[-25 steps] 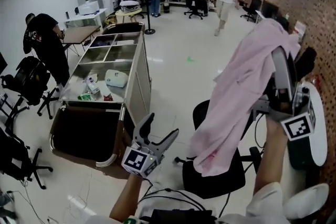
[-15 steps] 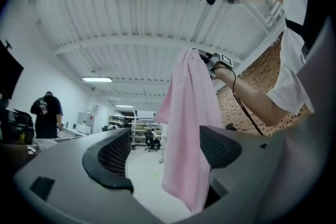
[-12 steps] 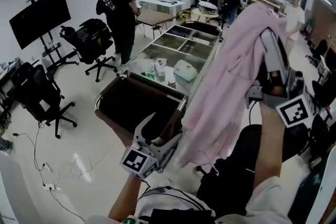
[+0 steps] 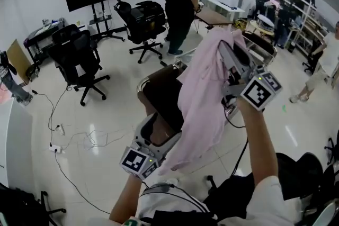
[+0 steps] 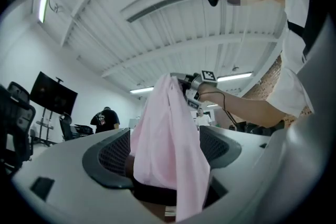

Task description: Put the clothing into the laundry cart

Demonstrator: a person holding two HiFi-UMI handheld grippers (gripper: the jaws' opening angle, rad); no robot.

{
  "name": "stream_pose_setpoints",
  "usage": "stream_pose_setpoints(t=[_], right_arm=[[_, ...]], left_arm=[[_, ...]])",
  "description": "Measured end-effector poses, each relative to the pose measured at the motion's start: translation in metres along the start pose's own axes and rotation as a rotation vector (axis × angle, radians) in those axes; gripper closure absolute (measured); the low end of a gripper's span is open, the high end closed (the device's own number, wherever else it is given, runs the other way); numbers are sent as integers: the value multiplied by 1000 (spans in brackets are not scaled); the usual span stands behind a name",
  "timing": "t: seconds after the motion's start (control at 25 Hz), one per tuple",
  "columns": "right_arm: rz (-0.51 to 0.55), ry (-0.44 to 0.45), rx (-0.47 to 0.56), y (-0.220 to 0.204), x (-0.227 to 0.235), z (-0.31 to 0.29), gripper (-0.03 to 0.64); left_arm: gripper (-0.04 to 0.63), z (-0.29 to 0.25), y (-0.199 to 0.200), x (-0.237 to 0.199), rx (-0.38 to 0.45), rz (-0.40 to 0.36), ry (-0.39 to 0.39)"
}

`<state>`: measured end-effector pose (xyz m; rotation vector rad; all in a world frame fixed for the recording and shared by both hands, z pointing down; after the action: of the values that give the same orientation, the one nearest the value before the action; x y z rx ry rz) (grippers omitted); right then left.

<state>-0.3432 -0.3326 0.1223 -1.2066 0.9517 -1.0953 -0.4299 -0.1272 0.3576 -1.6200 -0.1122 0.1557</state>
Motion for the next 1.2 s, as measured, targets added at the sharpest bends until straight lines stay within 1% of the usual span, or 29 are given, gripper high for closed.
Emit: stream_pose_setpoints(t=[0.08, 0.12, 0.16, 0.2, 0.28, 0.44, 0.52, 0.6, 0.72, 0.76, 0.84, 0.96, 1.08, 1.2], right_arm=[[-21, -55, -220, -66, 12, -34, 510], [-30, -81, -337, -100, 19, -47, 400], [-45, -92, -430, -131, 24, -55, 209], [-62, -95, -486, -154, 27, -58, 155], [-86, -95, -518, -178, 29, -54, 155], [-98, -98, -493, -184, 31, -31, 155], [-95, -111, -459, -179, 33, -11, 155], [-72, -129, -404, -171, 37, 15, 156], [-7, -194, -314, -159, 43, 68, 156], [22, -234, -293, -155, 46, 91, 156], [79, -344, -262, -151, 56, 143, 156], [140, -510, -256, -149, 65, 216, 156], [156, -663, -257, -149, 64, 289, 156], [136, -838, -254, -152, 53, 369, 156]], left_arm=[[199, 7, -6, -14, -8, 17, 28], [199, 9, -8, -19, -10, 24, 37], [199, 11, -9, -23, -11, 28, 42], [199, 13, -10, -26, -11, 30, 45], [199, 13, -12, -28, -13, 27, 43], [199, 1, -18, -24, -26, 23, 6], [199, -10, -18, -15, -33, 23, -30], [199, -25, -17, -2, -38, 18, -71], [199, -54, -18, 25, -45, 7, -147], [199, -66, -18, 38, -48, 2, -183], [199, -91, -19, 66, -53, -14, -268], [202, -125, -20, 109, -53, -45, -376], [202, -148, -22, 156, -52, -54, -480], [204, -166, -25, 208, -50, -71, -611]])
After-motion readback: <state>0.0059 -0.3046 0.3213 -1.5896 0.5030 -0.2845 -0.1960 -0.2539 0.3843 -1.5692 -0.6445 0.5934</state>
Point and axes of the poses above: the fingertips, and each gripper's own axes: z backward along the fingers, x to its right, y out of its top, the point moved 3 cm from there along z, backward along the fingers, and after that the axes turned 15 degrees about -x, right-handed, at the moved point
